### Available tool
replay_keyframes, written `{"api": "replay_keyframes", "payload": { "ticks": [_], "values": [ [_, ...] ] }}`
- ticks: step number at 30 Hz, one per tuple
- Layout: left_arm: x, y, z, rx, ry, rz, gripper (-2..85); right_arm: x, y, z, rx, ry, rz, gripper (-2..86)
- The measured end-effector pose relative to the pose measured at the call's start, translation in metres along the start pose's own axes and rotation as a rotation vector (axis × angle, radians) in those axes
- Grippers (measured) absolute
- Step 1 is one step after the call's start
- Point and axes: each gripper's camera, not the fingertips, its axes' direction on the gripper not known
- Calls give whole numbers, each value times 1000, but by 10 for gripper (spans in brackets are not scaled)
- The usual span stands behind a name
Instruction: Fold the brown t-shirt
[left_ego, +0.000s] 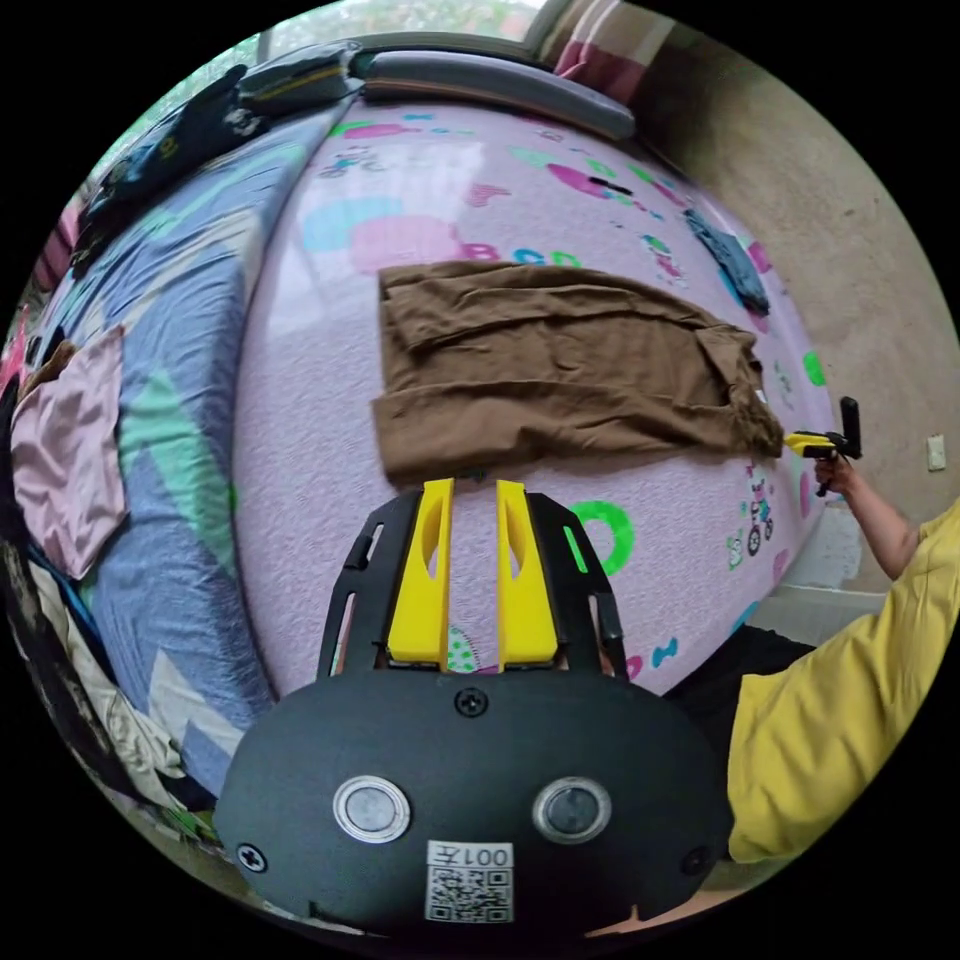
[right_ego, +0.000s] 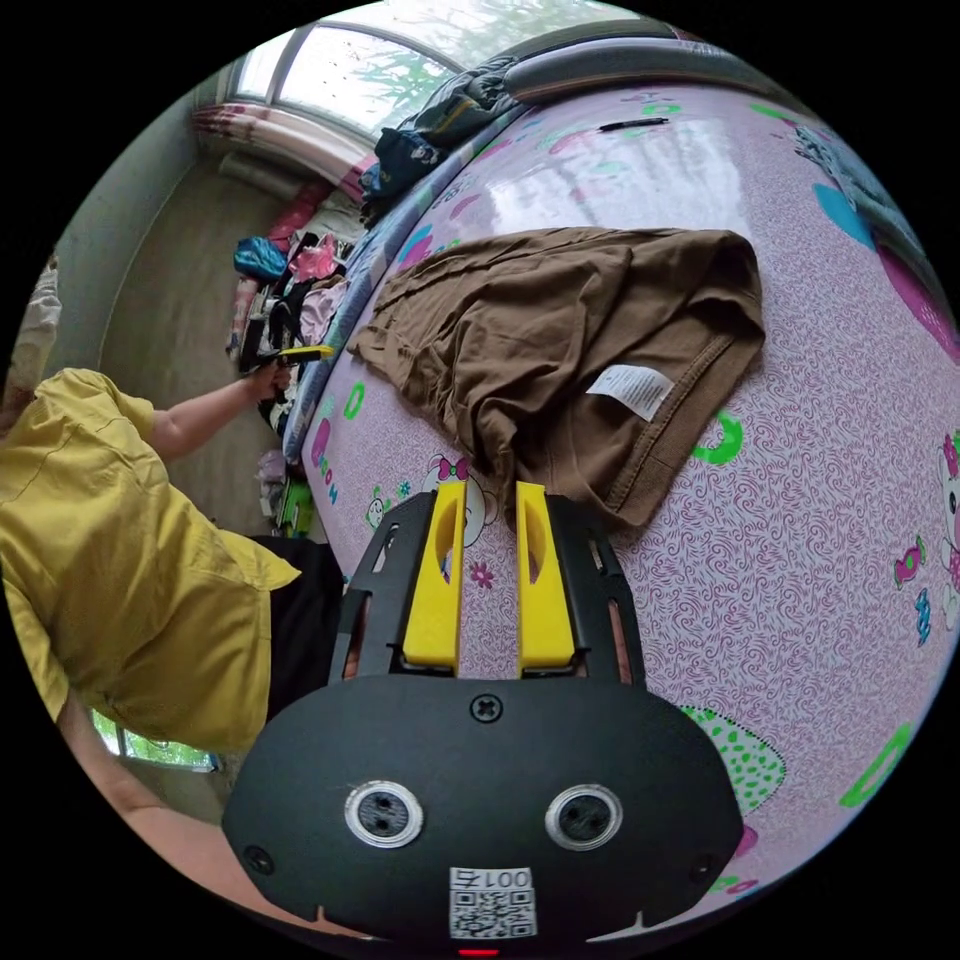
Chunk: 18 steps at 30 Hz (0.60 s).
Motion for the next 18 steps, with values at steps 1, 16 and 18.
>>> {"api": "replay_keyframes", "payload": {
  "ticks": [1, 16, 18],
  "values": [
    [-9, 1, 1, -1, -4, -17, 44, -2, 0, 0, 1, 4, 2, 76],
    [-58, 6, 17, 23, 131, 3, 61, -36, -9, 8, -50, 162, 17, 85],
    [-55, 7, 20, 21, 133, 27, 51, -35, -13, 13, -51, 157, 19, 83]
  ]
}}
